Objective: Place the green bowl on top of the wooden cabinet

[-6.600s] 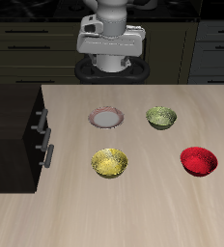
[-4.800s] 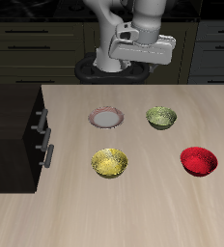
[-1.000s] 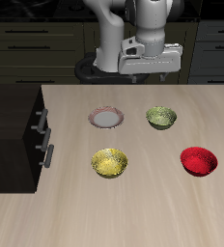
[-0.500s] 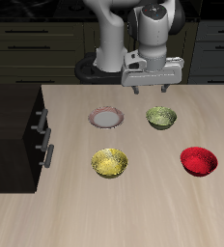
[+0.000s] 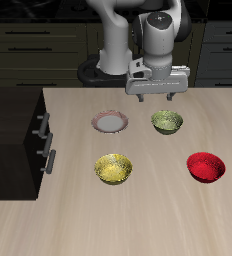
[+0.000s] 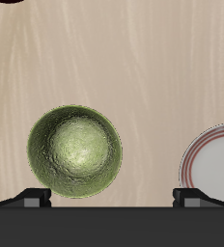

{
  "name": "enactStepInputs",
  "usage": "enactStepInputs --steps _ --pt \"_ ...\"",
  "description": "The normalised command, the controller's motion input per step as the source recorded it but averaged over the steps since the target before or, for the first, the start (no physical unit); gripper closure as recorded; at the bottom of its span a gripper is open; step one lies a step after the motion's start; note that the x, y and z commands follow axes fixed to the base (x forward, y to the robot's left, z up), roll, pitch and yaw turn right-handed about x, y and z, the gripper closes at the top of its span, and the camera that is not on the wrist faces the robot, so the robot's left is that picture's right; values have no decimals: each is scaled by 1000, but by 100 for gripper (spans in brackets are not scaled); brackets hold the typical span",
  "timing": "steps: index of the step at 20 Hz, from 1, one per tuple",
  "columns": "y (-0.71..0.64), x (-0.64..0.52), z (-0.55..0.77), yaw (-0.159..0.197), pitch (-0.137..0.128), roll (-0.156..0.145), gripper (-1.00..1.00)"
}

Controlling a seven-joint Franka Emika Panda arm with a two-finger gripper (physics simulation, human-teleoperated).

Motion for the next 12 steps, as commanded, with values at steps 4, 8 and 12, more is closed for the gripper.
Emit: enactStepInputs --steps 4,8,12 --pt "22 -16 -62 -19 5 8 -100" --pt "-66 10 -239 2 36 -21 -100" --pt "-68 73 -147 -21 18 -12 -100"
